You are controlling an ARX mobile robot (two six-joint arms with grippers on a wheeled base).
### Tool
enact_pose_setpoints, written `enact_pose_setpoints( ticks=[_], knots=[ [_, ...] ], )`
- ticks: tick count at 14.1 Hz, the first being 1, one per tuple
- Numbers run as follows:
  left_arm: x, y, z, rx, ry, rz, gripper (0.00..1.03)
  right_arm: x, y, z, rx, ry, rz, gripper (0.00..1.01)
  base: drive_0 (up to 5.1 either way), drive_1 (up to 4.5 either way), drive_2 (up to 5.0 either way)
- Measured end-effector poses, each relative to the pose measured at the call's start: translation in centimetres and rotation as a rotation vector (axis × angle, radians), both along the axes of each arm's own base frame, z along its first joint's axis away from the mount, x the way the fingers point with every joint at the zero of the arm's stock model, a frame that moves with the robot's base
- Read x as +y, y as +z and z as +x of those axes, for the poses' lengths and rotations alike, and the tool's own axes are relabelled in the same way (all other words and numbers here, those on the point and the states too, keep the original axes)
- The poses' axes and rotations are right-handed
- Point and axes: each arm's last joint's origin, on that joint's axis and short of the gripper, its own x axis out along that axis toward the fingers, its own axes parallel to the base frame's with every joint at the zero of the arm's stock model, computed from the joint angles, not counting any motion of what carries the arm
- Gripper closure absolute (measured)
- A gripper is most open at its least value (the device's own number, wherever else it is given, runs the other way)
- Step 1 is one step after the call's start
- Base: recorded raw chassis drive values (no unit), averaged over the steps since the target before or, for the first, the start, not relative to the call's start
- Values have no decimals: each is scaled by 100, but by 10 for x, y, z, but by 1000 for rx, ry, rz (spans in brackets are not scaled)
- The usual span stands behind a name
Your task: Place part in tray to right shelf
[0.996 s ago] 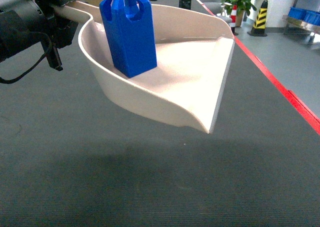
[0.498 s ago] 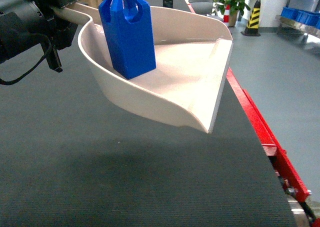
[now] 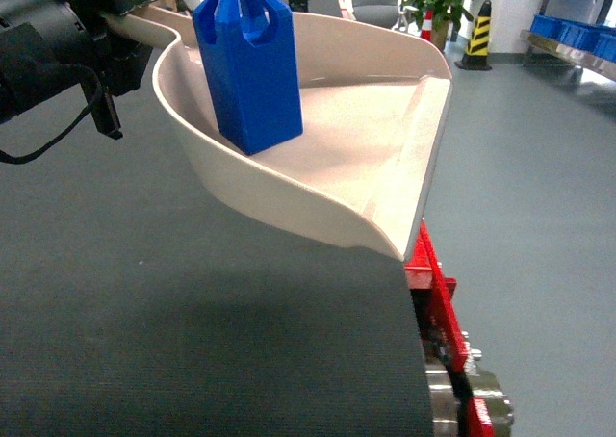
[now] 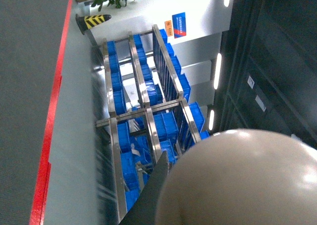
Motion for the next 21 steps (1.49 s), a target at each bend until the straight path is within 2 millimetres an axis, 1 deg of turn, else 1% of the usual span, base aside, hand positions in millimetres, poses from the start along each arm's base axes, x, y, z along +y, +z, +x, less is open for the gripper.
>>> enact_pose_setpoints(
  ticks=[3,14,21],
  knots=[
    [0,0,0,-1,1,0,91,0,0,0,2,1,-1,3,501,-238,-238],
    [0,0,0,1,-3,1,91,0,0,0,0,0,0,3,490,-343,-126],
    [0,-1,0,4,1,1,91,0,0,0,2,1,-1,3,512,-234,-234]
  ],
)
